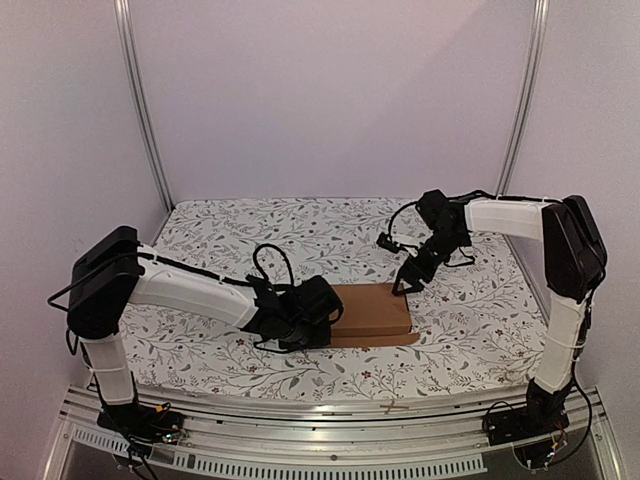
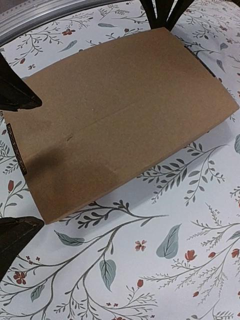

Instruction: Fold the paper box

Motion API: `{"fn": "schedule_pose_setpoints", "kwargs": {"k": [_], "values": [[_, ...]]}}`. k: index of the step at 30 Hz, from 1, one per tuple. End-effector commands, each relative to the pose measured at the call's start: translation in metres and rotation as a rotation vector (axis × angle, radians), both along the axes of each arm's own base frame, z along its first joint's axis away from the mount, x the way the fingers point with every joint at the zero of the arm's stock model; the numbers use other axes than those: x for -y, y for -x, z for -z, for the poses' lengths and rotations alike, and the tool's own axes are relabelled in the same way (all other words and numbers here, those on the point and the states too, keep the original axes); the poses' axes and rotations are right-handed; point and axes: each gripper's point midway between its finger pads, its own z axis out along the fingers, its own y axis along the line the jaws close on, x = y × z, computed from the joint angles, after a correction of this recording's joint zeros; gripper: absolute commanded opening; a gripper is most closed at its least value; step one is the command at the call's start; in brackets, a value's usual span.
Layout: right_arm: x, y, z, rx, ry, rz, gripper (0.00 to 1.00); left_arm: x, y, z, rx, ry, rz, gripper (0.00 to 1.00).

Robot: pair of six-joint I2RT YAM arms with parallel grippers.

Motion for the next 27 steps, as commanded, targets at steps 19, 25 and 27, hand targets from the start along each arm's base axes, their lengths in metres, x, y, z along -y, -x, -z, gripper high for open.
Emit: {"fn": "schedule_pose_setpoints", "kwargs": {"k": [19,25,27], "values": [[-0.011,0.016,0.004,-0.076,0.0,-0.032,0.7,-0.003,-0.008,-0.01,-0.001,-0.123,0.017,0.1],[-0.012,0.015,0.003,-0.079,-0.005,-0.029,0.69,-0.002,-0.006,-0.01,-0.009,-0.116,0.013,0.16],[-0.012,0.016,0.003,-0.082,-0.003,-0.029,0.69,0.0,-0.006,-0.008,-0.018,-0.113,0.017,0.16]]}}
